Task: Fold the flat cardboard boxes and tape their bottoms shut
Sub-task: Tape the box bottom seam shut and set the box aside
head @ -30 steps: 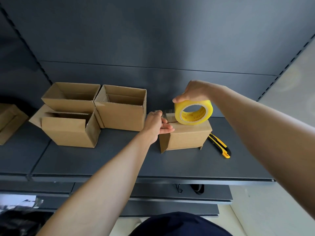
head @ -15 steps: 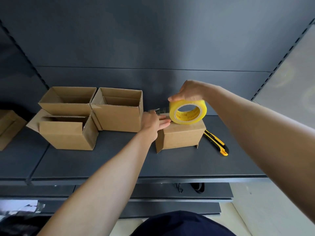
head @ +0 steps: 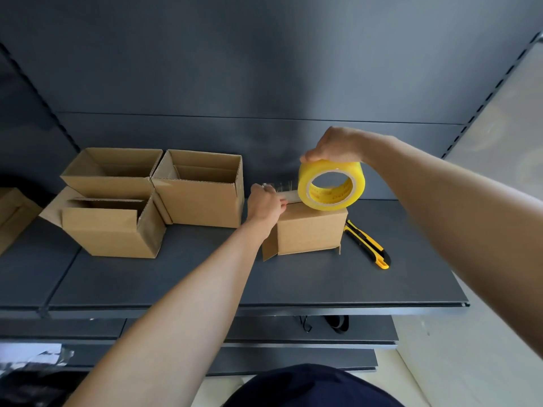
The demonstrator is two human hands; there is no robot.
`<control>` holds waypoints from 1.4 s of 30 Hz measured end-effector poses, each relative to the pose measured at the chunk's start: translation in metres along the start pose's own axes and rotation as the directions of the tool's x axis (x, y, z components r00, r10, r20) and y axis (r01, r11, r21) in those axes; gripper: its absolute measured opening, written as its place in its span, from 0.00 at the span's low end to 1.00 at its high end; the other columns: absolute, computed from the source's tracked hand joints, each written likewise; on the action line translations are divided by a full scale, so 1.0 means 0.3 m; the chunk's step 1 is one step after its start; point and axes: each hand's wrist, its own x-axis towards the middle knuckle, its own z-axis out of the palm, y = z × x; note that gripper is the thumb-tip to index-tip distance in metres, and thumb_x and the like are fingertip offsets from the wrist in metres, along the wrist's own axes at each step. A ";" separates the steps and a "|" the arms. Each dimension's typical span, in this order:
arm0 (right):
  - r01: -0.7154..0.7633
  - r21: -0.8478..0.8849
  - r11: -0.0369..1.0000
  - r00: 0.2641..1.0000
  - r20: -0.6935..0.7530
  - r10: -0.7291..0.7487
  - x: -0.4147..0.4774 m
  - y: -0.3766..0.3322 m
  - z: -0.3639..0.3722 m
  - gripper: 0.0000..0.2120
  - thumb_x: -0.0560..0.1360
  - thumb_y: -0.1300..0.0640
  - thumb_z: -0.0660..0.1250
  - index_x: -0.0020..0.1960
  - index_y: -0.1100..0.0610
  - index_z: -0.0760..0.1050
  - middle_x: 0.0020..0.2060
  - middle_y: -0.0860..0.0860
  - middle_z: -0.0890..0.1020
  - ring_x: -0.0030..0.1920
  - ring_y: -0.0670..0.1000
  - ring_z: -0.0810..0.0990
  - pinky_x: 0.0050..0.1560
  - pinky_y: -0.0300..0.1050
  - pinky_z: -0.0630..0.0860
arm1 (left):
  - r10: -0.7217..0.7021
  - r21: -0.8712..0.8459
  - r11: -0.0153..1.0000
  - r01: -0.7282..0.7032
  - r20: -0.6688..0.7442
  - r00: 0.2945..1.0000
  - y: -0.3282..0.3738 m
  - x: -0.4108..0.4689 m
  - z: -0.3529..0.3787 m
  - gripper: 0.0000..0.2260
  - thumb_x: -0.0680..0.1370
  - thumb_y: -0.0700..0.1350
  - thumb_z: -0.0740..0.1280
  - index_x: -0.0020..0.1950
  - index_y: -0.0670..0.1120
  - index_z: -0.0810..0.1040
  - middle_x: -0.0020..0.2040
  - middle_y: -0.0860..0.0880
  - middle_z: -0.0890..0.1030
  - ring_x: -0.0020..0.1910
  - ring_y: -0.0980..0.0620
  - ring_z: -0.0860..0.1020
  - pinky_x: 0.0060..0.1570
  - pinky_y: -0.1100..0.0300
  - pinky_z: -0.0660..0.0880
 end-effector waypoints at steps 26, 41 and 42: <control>0.048 -0.374 0.926 0.997 0.067 -0.024 -0.025 -0.101 0.074 0.18 0.70 0.41 0.70 0.48 0.54 0.72 0.35 0.49 0.73 0.42 0.55 0.75 0.35 0.41 0.68 | 0.014 -0.005 1.000 -0.014 -0.069 0.998 -0.084 0.085 -0.109 0.06 0.80 0.37 0.60 0.43 0.42 0.72 0.40 0.45 0.74 0.37 0.52 0.76 0.48 0.60 0.77; 0.052 -0.414 0.909 0.998 0.057 -0.032 -0.031 -0.136 0.106 0.17 0.71 0.41 0.69 0.49 0.53 0.73 0.36 0.49 0.73 0.44 0.55 0.76 0.40 0.43 0.71 | -0.002 0.117 0.993 0.006 -0.031 1.000 -0.142 0.120 -0.150 0.07 0.81 0.42 0.61 0.43 0.45 0.72 0.43 0.46 0.75 0.50 0.47 0.76 0.59 0.49 0.76; 0.052 -0.416 0.908 0.998 0.057 -0.031 -0.032 -0.137 0.107 0.17 0.71 0.41 0.69 0.50 0.53 0.73 0.37 0.49 0.74 0.44 0.55 0.76 0.40 0.43 0.71 | -0.007 0.112 0.994 0.009 -0.024 1.000 -0.140 0.122 -0.151 0.07 0.81 0.43 0.61 0.43 0.44 0.72 0.44 0.46 0.76 0.50 0.47 0.77 0.58 0.51 0.77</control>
